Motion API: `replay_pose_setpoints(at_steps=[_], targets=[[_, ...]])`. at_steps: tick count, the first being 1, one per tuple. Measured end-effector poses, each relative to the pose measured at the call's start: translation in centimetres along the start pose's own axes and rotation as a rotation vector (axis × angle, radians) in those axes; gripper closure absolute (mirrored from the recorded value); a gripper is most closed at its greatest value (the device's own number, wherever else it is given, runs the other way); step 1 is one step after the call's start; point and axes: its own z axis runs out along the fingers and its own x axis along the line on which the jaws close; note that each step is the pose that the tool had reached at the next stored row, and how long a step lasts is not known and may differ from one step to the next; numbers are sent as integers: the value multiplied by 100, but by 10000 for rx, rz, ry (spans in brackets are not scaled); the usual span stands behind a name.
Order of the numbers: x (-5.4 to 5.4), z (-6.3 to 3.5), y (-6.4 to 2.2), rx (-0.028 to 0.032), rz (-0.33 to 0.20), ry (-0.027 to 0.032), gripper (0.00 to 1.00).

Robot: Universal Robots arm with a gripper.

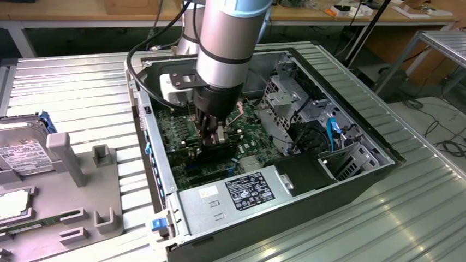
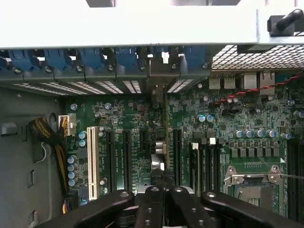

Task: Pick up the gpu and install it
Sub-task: 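Press down on the gpu until it lock into place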

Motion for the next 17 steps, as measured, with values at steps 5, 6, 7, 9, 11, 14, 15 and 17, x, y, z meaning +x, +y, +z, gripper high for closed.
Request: replay_pose_setpoints(at_steps=[5, 6, 7, 9, 11, 14, 15, 17], targets=[[0, 16, 23, -1, 2, 50, 89], [0, 18, 26, 0, 1, 48, 89], [1, 21, 31, 1, 1, 48, 89], [1, 25, 41, 0, 2, 51, 89], [1, 30, 50, -1, 2, 52, 89], [1, 31, 51, 0, 1, 49, 89], [1, 32, 51, 1, 2, 48, 89], [1, 33, 51, 0, 2, 50, 89]])
